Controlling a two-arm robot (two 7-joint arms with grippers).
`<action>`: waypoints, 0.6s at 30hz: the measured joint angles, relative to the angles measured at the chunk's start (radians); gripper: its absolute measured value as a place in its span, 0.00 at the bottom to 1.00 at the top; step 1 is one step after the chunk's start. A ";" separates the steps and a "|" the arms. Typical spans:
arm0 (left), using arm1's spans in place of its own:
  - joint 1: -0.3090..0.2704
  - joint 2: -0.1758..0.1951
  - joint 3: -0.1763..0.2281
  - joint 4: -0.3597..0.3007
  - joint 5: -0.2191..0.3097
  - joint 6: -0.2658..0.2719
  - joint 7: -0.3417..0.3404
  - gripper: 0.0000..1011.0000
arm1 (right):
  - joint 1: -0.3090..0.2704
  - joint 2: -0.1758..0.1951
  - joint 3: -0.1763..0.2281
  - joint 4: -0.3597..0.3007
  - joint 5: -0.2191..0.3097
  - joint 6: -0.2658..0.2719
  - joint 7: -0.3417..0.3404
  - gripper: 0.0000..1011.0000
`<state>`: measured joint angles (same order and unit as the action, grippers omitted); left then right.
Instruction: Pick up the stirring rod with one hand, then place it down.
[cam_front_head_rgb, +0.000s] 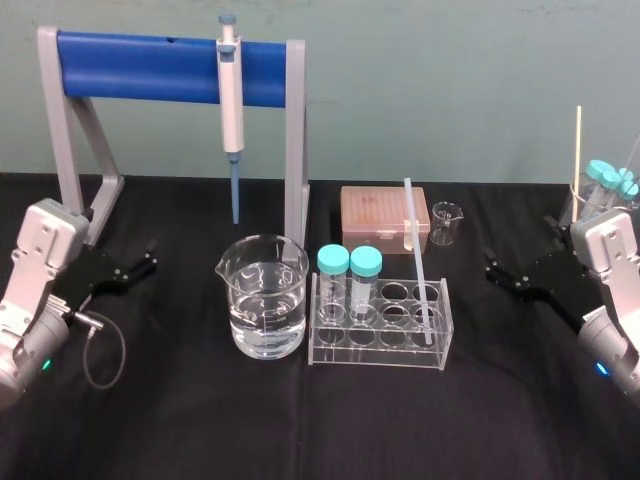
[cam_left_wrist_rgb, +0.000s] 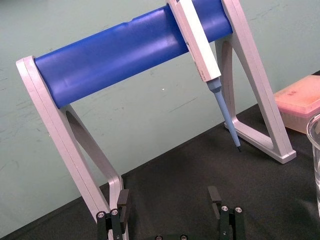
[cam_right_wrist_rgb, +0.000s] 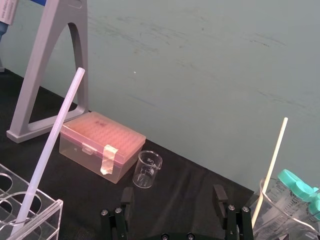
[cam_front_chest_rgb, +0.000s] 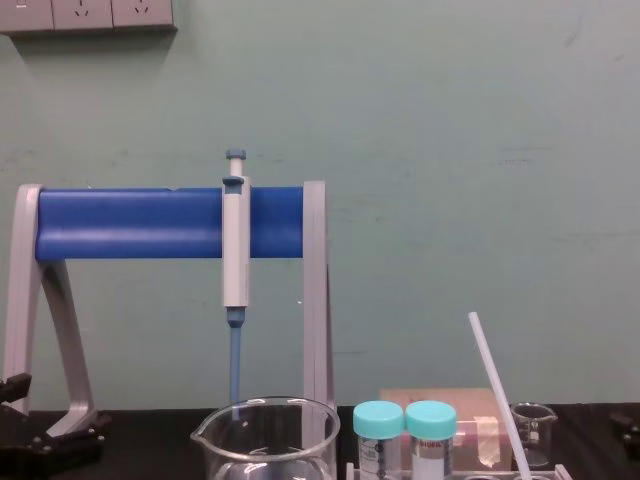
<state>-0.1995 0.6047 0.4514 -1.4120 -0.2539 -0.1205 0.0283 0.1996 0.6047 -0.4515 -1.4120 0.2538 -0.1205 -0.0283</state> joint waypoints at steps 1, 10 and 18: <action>0.000 0.000 0.000 0.000 0.000 0.000 0.000 0.99 | 0.000 0.000 0.000 0.000 0.000 0.000 0.000 0.99; 0.000 0.000 0.000 0.000 0.000 0.000 0.000 0.99 | 0.000 0.000 0.000 0.000 0.000 0.000 0.000 0.99; 0.000 0.000 0.000 0.000 0.000 0.000 0.000 0.99 | 0.000 0.000 0.000 0.000 0.000 0.000 0.000 0.99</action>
<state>-0.1995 0.6047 0.4513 -1.4120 -0.2539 -0.1205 0.0283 0.1996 0.6047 -0.4515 -1.4120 0.2539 -0.1206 -0.0283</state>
